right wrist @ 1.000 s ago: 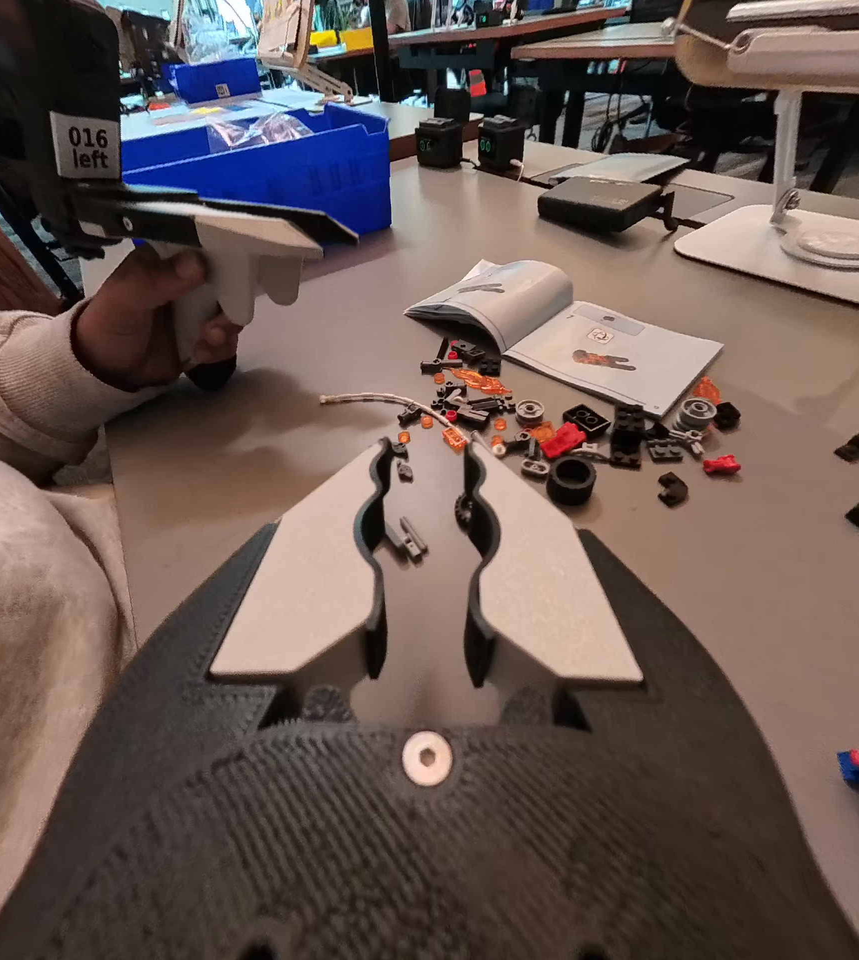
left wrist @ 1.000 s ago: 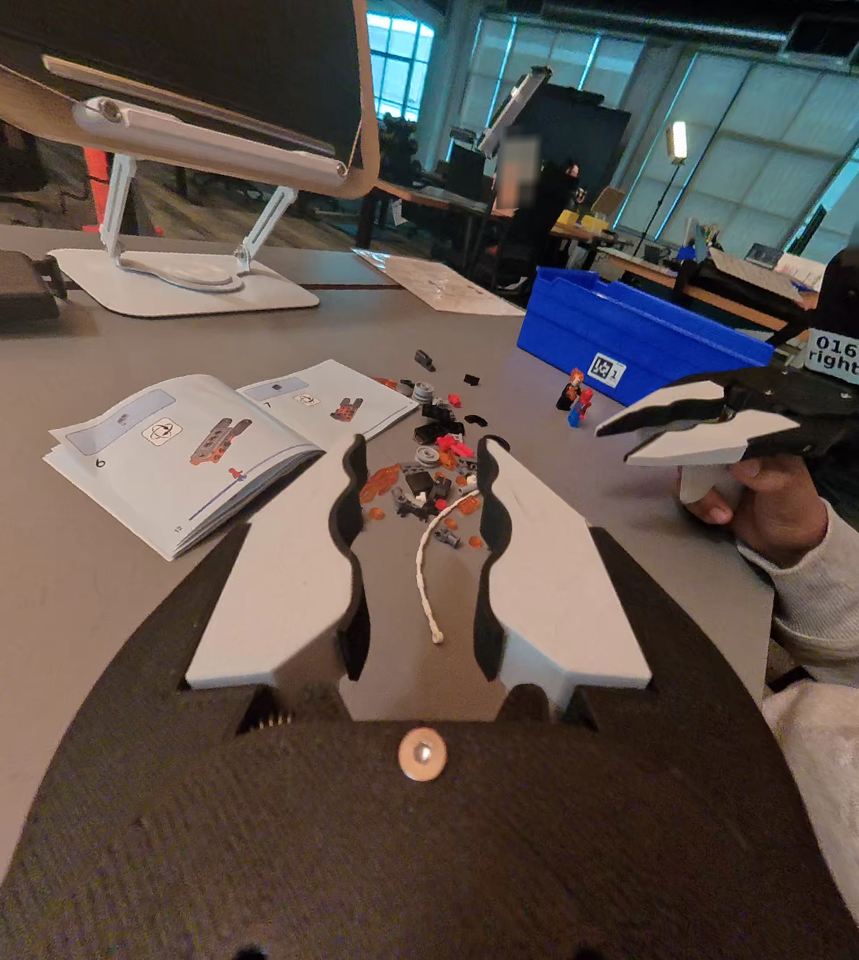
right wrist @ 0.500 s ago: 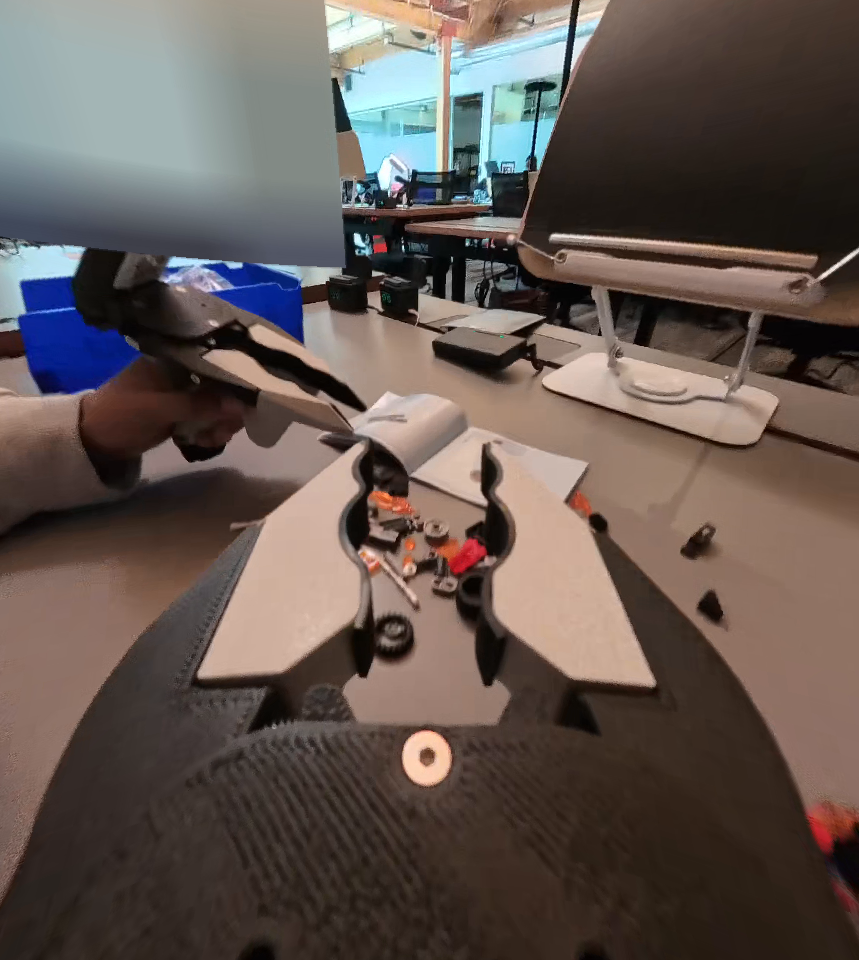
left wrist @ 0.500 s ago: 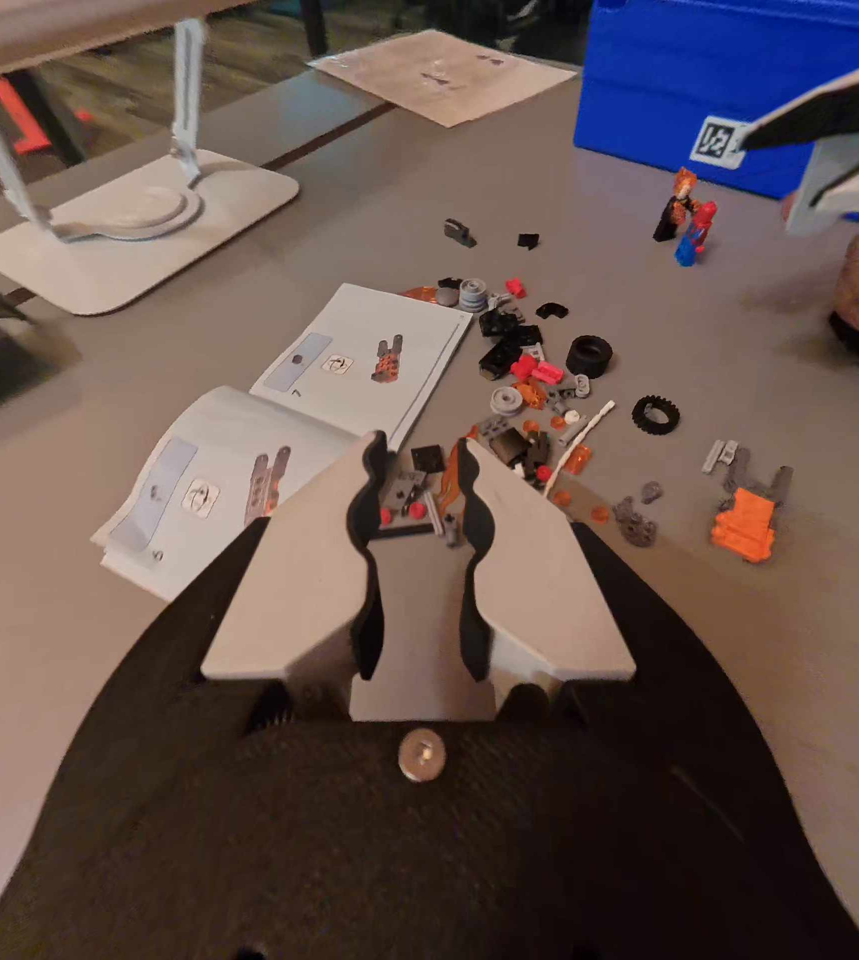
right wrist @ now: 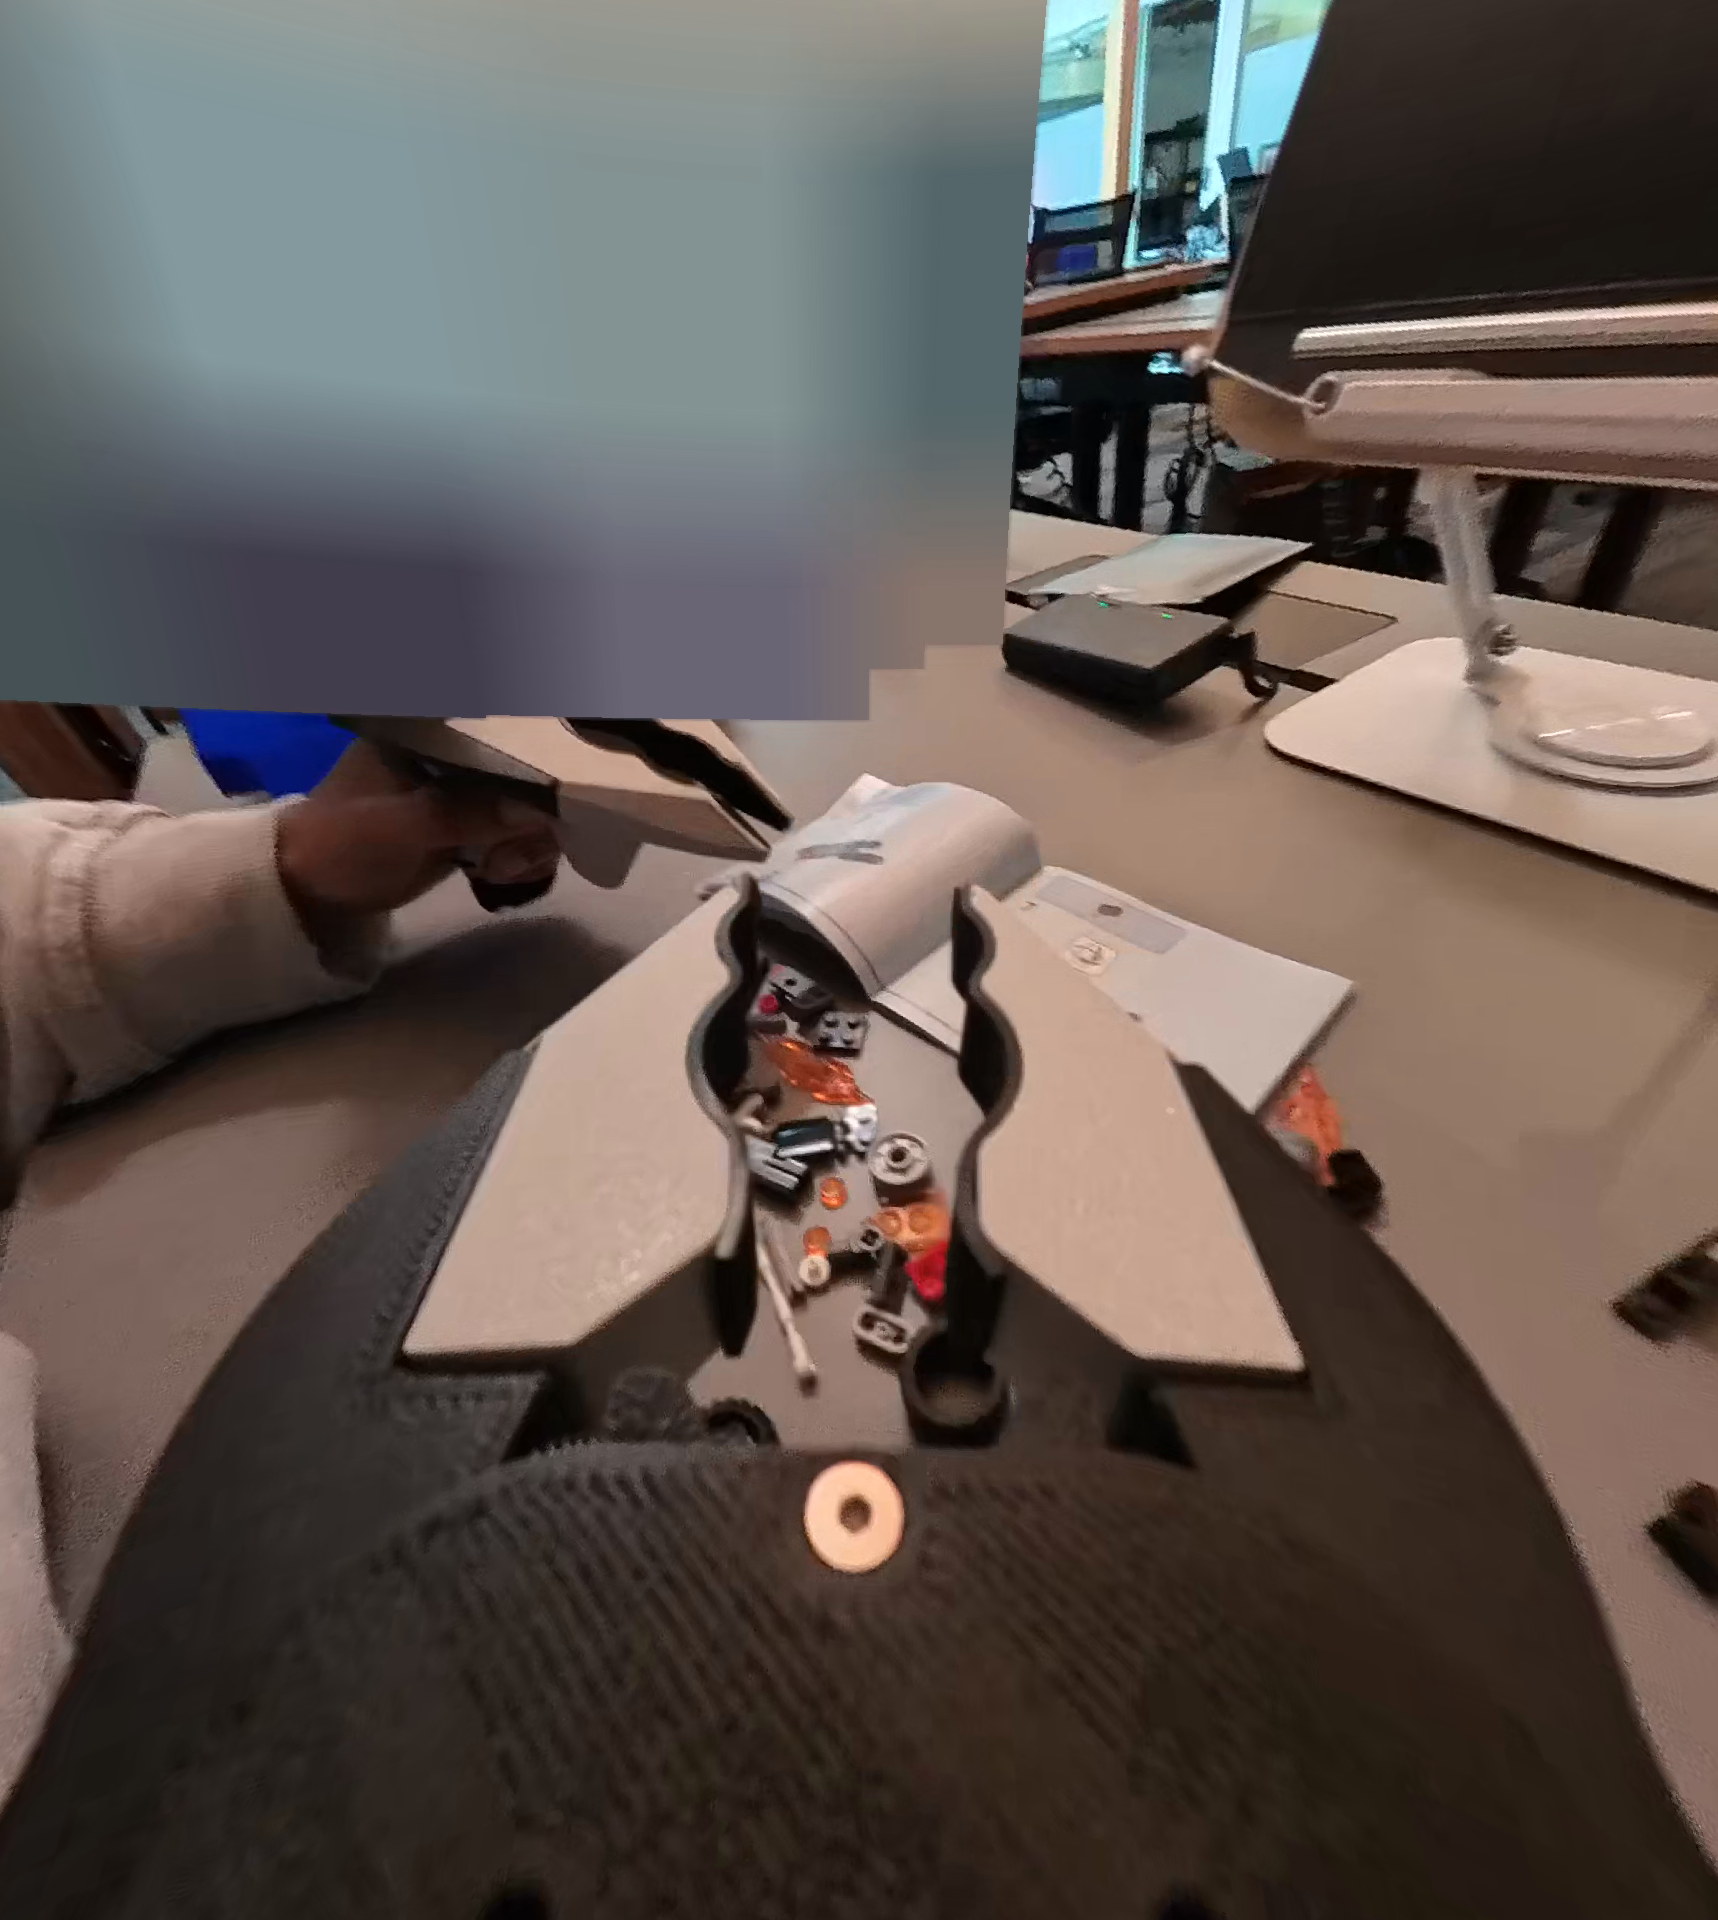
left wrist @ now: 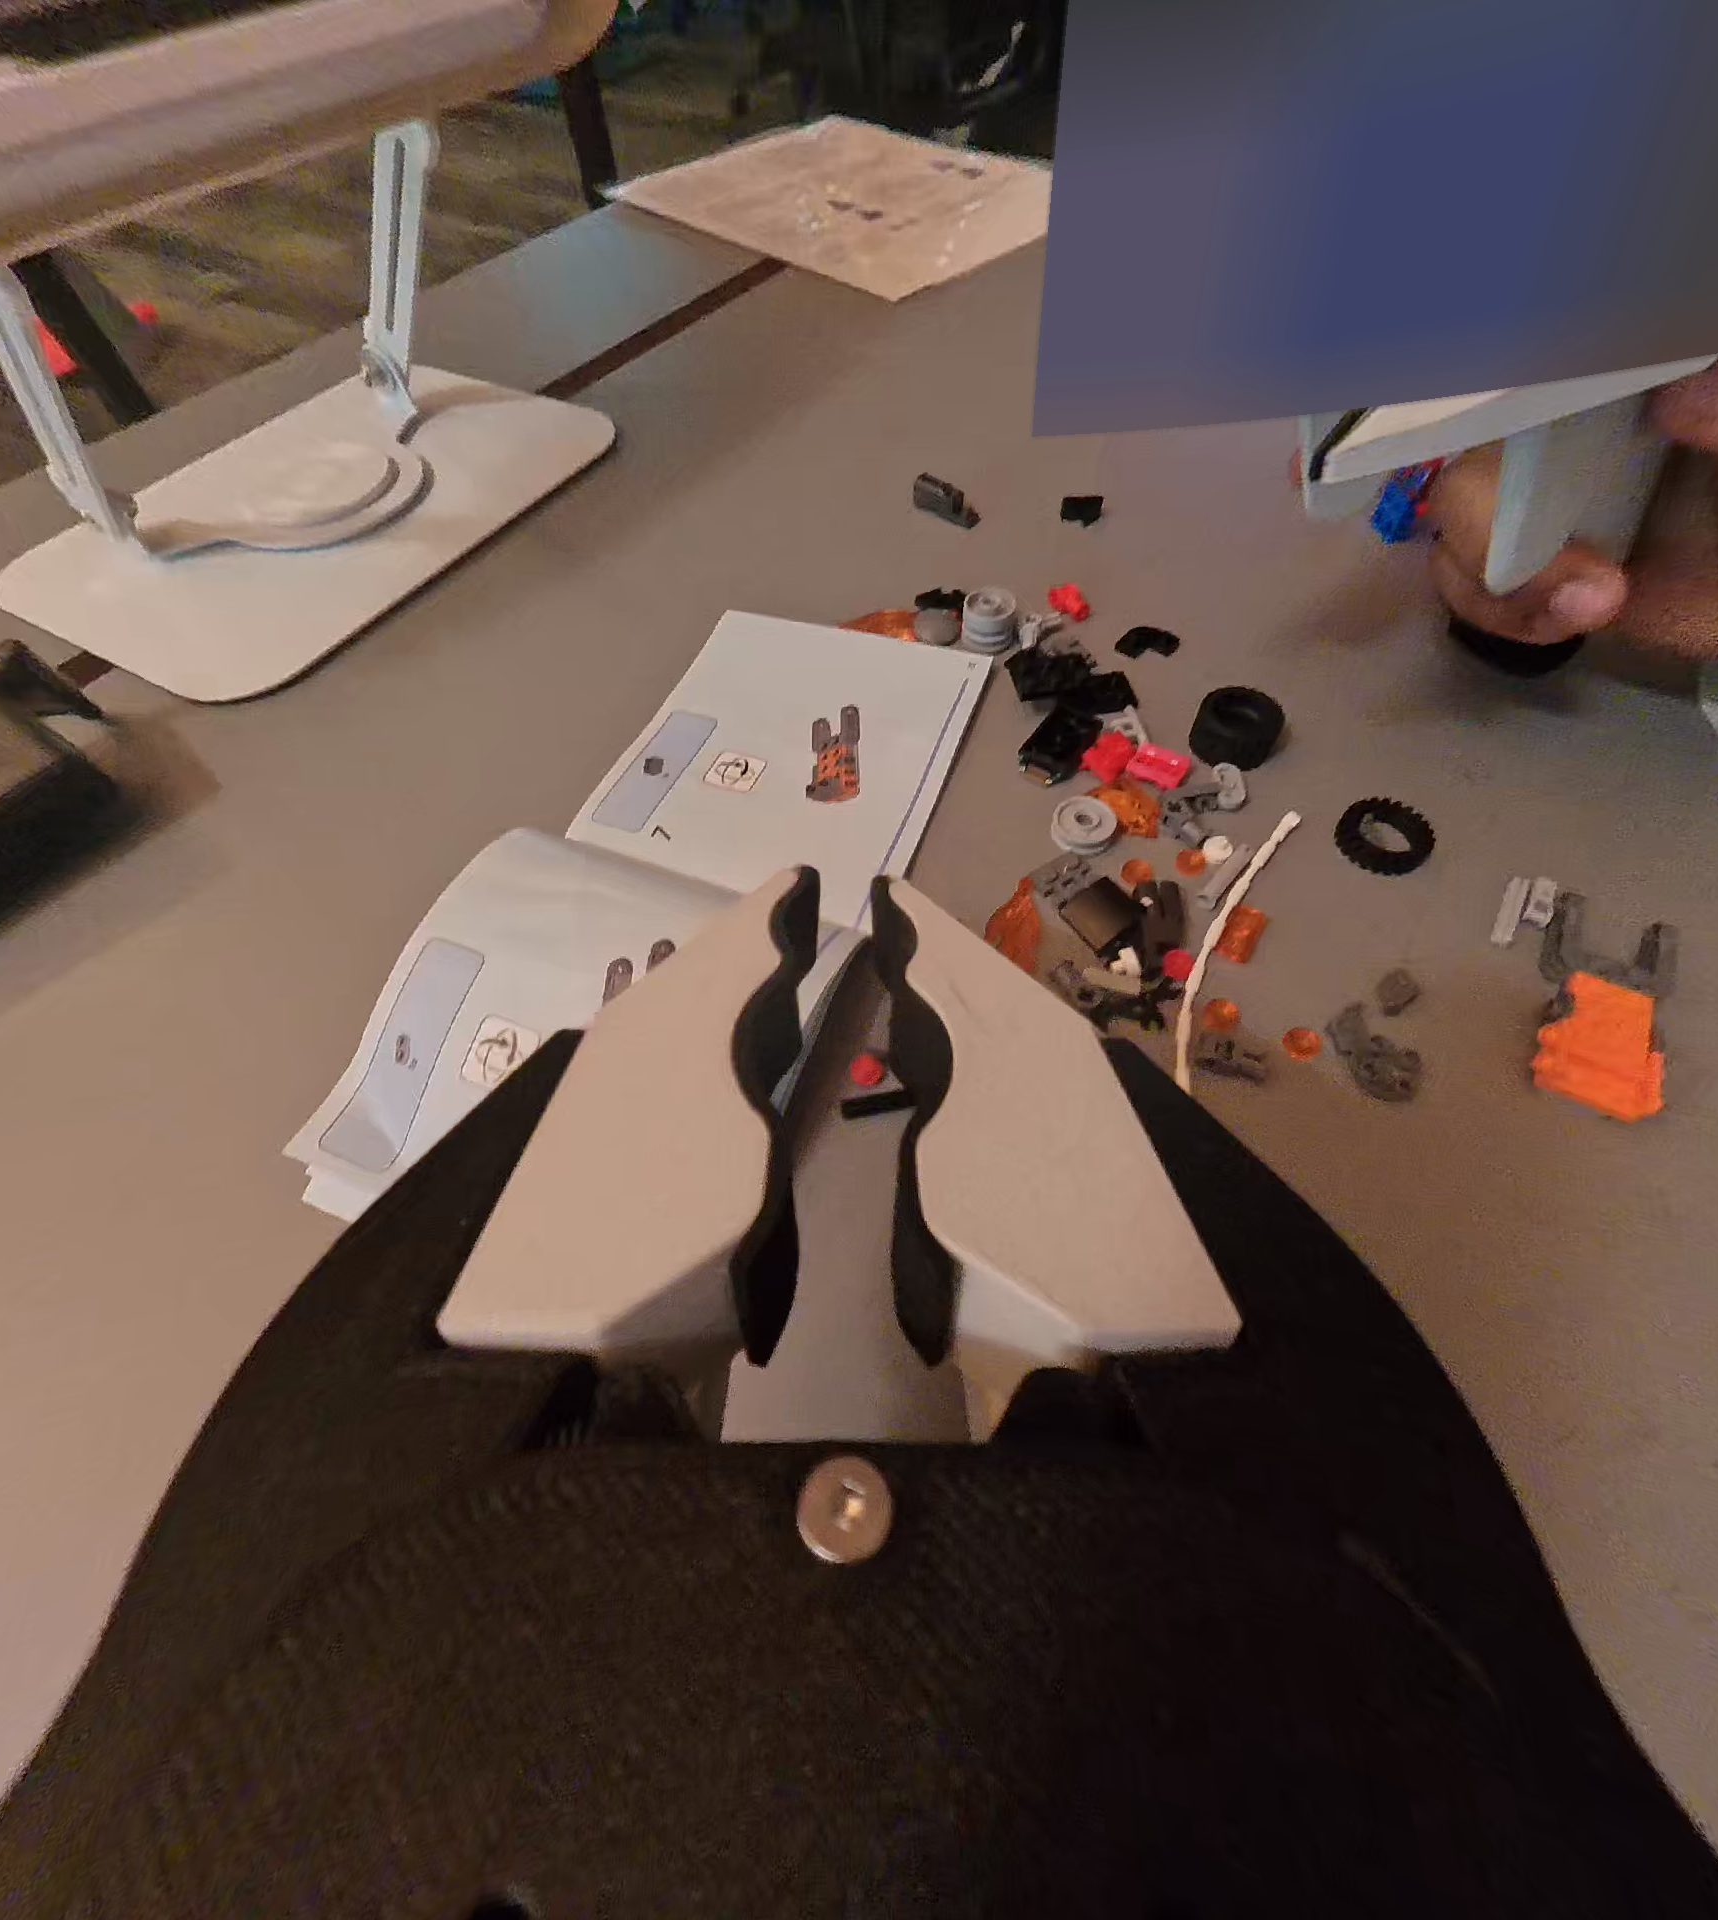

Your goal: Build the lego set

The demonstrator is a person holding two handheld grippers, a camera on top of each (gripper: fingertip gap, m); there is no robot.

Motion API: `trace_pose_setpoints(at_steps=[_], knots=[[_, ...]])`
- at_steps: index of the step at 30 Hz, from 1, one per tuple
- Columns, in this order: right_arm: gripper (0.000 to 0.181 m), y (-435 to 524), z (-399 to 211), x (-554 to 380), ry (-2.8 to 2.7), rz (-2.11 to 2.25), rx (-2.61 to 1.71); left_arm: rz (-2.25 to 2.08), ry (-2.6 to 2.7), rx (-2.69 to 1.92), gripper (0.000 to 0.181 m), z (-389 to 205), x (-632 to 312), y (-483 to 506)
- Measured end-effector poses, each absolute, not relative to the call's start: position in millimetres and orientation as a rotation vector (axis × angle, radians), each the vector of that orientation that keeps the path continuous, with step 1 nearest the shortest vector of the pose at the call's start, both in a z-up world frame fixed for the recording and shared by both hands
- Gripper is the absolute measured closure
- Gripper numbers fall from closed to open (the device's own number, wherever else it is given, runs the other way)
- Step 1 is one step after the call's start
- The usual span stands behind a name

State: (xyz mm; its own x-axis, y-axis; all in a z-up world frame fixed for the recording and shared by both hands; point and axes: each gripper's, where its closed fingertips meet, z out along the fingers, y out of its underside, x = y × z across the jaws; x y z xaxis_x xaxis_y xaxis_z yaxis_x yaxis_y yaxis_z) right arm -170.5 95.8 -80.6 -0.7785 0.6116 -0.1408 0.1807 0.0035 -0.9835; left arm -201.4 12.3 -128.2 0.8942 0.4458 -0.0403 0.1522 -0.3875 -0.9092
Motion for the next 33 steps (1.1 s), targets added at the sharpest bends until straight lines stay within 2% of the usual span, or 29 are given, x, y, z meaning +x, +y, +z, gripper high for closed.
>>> trace_pose_setpoints(at_steps=[9, 16, 24, 33], knots=[[0.146, 107.4, -78.3, -159.0, -1.905, 1.495, -0.695, 0.285, -0.438, -2.056, 0.163, -151.3, -189.0, 19.6], [0.147, 95.6, -78.9, -145.7, -1.911, 1.636, -0.736, 0.284, -0.469, -2.295, 0.155, -187.5, -185.4, 25.0], [0.147, 110.0, -77.5, -145.9, -1.855, 1.773, -0.879, 0.350, -0.488, -2.299, 0.170, -187.6, -189.8, 23.1], [0.146, 119.0, -74.2, -145.3, -1.802, 1.913, -0.978, 0.268, -0.536, -2.200, 0.172, -175.5, -180.1, 21.8]])
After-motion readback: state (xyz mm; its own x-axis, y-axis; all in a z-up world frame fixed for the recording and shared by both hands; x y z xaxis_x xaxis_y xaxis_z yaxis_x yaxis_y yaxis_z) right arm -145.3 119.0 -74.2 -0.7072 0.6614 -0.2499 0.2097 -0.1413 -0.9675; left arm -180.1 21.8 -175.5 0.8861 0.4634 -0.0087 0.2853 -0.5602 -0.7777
